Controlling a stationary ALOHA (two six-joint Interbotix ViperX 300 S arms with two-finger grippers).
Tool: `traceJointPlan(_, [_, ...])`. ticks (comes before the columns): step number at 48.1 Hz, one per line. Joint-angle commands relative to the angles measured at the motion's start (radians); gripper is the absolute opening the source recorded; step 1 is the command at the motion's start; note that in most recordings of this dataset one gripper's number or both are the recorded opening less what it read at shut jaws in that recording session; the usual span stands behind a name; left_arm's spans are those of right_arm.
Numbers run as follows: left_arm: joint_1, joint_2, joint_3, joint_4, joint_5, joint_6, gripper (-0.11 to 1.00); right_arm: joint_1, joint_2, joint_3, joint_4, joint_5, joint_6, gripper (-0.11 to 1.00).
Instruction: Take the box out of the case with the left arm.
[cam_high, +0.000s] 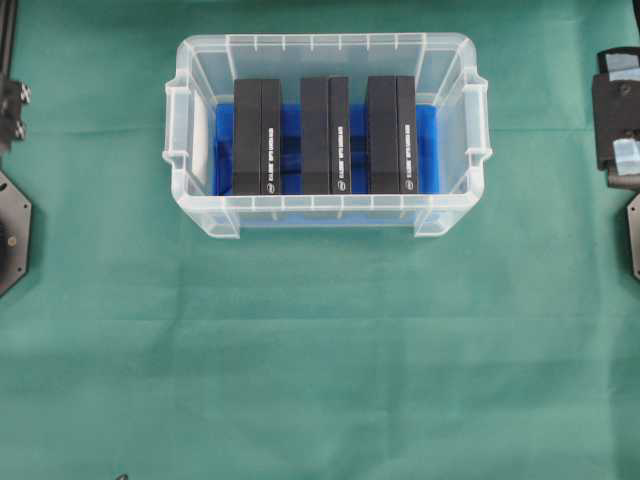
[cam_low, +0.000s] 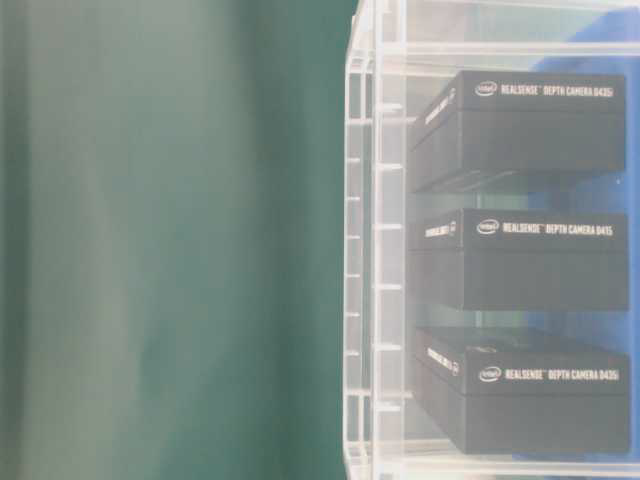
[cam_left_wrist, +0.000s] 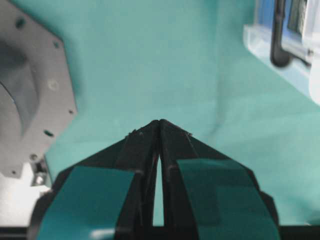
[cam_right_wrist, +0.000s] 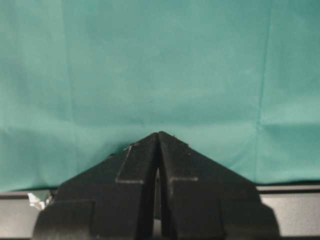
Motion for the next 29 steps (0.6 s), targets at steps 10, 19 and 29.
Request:
traceJointPlan(10, [0.124, 0.014, -0.028, -0.005, -0.002, 0.107, 0.01, -0.002, -0.002, -0.021, -0.003, 0.002, 0.003, 0.0])
traceJointPlan(19, [0.133, 0.026, -0.031, -0.005, -0.002, 0.135, 0.01, -0.002, -0.002, -0.021, -0.005, 0.002, 0.003, 0.0])
traceJointPlan(29, [0.135, 0.054, -0.04, -0.008, 0.003, 0.146, 0.09, -0.002, -0.002, -0.021, -0.021, 0.0, 0.003, 0.0])
